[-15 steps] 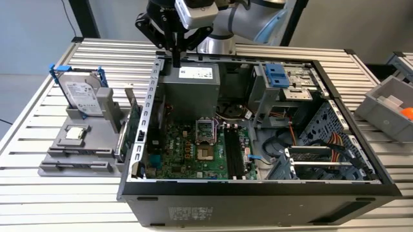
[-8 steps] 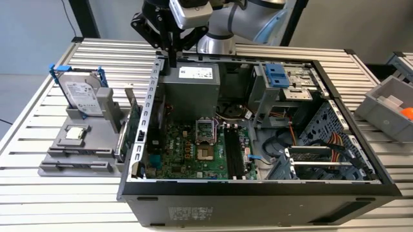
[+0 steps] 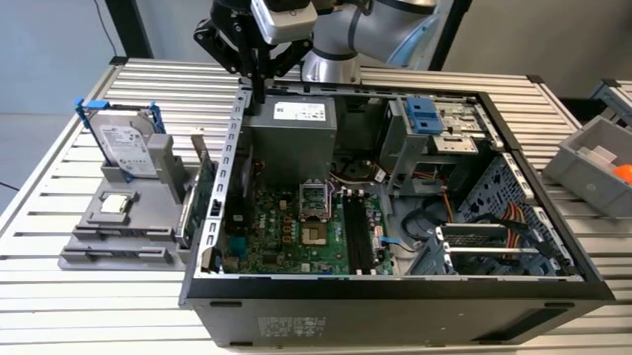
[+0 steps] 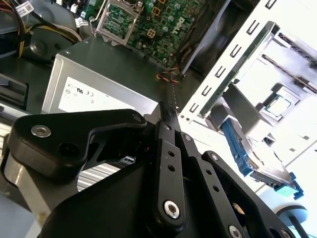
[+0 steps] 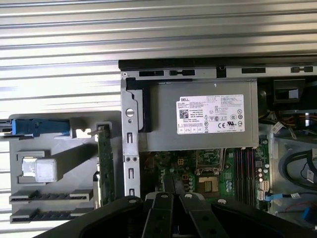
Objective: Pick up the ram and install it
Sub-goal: 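Reach for the ram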
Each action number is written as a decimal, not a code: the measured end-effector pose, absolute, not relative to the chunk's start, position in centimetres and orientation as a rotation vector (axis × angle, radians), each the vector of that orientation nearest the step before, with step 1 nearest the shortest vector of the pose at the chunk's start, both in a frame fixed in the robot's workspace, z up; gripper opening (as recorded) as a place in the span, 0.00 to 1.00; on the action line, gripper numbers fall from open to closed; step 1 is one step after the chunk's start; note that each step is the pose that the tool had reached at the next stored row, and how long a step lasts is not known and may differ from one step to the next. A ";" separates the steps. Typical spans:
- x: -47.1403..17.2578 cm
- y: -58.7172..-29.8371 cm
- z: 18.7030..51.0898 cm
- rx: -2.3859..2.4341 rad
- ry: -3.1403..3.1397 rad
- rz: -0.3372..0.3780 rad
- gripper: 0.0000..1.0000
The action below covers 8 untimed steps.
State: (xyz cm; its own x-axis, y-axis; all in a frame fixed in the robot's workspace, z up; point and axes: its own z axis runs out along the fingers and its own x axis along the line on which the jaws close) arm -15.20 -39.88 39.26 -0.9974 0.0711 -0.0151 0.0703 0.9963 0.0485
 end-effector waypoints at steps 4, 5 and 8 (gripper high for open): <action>-15.5 -39.9 39.3 0.111 3.122 0.075 0.00; -15.6 -39.9 39.3 0.111 3.122 0.075 0.00; -15.8 -39.9 39.3 0.111 3.123 0.075 0.00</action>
State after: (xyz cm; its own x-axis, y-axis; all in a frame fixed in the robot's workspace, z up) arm -15.79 -39.88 39.26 -0.9974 0.0711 -0.0139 0.0704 0.9963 0.0484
